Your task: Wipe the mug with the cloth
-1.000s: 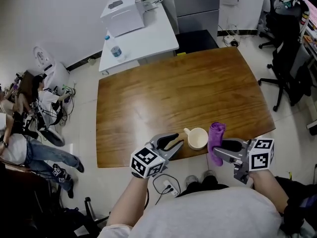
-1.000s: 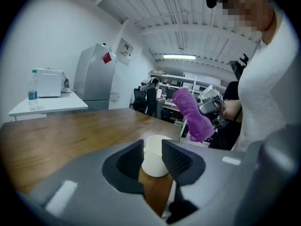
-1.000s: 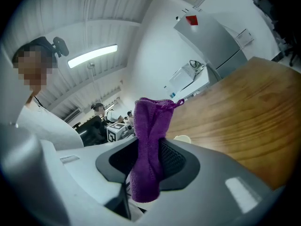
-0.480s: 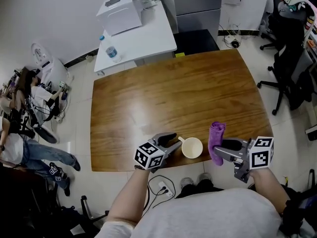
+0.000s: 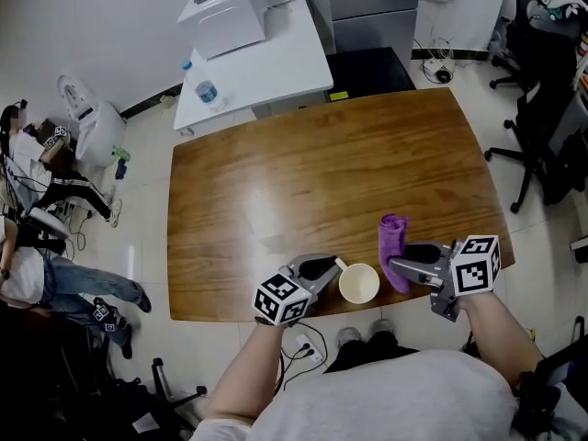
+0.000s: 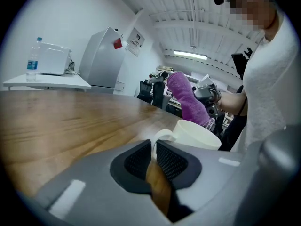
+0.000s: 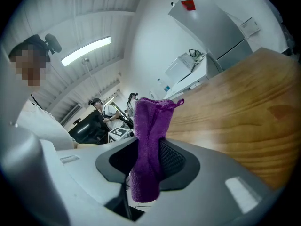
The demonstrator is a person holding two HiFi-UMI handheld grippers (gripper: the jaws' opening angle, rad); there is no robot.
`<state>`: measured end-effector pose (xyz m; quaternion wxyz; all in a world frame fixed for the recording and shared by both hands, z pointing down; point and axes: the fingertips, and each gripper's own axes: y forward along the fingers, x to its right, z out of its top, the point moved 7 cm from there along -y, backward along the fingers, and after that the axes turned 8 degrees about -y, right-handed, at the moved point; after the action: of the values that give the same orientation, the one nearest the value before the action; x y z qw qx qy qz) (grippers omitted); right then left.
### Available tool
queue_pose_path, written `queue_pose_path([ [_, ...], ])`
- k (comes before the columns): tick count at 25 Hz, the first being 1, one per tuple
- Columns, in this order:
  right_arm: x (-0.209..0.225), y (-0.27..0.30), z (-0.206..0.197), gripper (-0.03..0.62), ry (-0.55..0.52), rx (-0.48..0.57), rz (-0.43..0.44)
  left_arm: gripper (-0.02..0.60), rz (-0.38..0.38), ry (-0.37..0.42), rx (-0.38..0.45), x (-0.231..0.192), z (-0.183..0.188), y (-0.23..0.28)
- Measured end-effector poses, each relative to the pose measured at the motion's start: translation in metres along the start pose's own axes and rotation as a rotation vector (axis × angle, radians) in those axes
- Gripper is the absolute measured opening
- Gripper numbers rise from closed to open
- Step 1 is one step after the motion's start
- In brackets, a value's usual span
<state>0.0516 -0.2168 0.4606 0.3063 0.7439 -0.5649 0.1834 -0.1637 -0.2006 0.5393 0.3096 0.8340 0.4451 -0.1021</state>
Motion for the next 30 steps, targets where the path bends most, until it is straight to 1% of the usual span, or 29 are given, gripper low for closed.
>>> queue_pose_path([
  [2, 0.008, 0.009, 0.004, 0.135, -0.01, -0.018, 0.012, 0.032, 0.002, -0.001, -0.001, 0.001, 0.0, 0.001],
  [7, 0.019, 0.035, 0.016, 0.135, -0.032, -0.022, 0.067, 0.032, 0.012, -0.008, 0.008, 0.002, 0.0, 0.002],
  [10, 0.026, 0.052, 0.017, 0.135, -0.048, -0.052, 0.098, 0.032, 0.017, -0.016, 0.016, 0.0, 0.001, 0.0],
  [16, 0.04, 0.075, 0.006, 0.135, 0.036, -0.082, 0.162, 0.034, 0.023, -0.058, 0.041, 0.0, 0.001, 0.003],
  [19, 0.043, 0.083, -0.001, 0.135, 0.06, -0.108, 0.183, 0.034, 0.029, -0.074, 0.053, -0.003, 0.001, 0.002],
  [21, 0.046, 0.087, -0.007, 0.135, 0.06, -0.146, 0.173, 0.035, 0.03, -0.089, 0.062, -0.004, 0.002, 0.001],
  [25, 0.056, 0.092, -0.025, 0.135, 0.035, -0.252, 0.092, 0.037, 0.034, -0.1, 0.073, -0.004, 0.001, 0.002],
  [28, 0.059, 0.097, -0.03, 0.135, 0.032, -0.275, 0.065, 0.037, 0.035, -0.1, 0.075, -0.005, 0.001, 0.002],
  [30, 0.059, 0.1, -0.032, 0.135, 0.006, -0.285, 0.045, 0.037, 0.036, -0.101, 0.076, -0.005, 0.001, 0.001],
])
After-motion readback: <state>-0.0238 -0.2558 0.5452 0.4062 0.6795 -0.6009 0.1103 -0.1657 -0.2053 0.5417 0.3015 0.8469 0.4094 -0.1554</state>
